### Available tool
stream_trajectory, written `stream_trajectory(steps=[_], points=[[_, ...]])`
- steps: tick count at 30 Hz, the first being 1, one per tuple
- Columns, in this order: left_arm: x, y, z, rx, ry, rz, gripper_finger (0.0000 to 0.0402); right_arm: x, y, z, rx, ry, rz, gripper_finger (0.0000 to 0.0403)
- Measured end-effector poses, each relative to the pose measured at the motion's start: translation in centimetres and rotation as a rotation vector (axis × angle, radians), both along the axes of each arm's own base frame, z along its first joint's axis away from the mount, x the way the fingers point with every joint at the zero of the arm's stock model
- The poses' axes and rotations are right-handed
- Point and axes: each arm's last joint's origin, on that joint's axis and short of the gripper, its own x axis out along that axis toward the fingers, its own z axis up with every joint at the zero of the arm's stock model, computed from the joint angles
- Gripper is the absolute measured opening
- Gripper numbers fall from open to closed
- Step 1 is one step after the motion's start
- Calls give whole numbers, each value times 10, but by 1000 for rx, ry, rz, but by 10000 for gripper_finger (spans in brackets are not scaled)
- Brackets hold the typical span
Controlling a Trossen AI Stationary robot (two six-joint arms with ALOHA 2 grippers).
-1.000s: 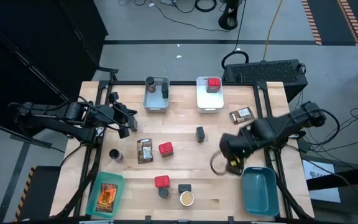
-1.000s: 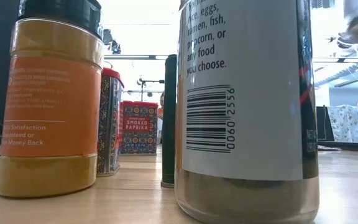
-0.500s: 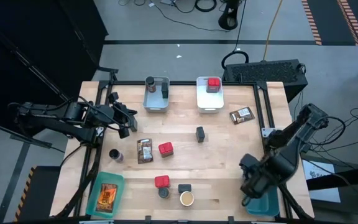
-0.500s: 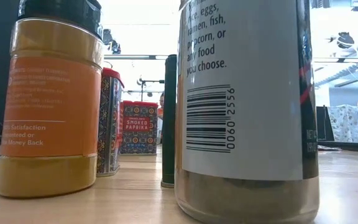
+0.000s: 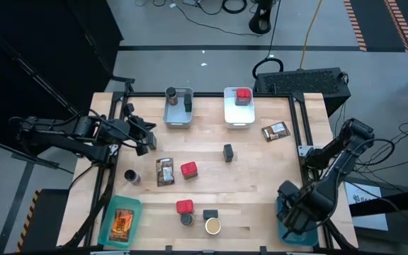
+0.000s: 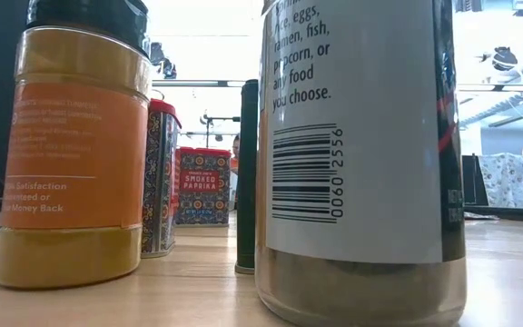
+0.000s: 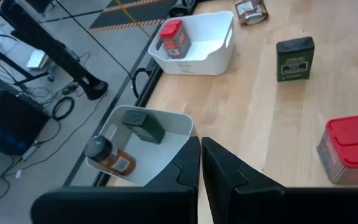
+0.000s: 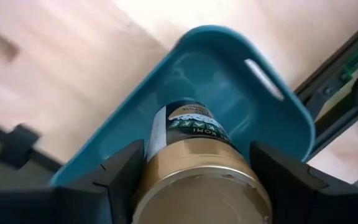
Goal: Sort spices by type
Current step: Put the gold spice bottle into the blue bin
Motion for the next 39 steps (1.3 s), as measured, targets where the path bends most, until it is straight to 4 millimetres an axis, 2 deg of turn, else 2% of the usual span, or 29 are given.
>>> stream_trajectory(steps=[12,39], points=[[3,0,4,32,-33,-21,20,6,-11,-29,-10,11,6,244],[3,0,4,31,-31,-20,20,13,-14,-30,-28,-40,8,254]])
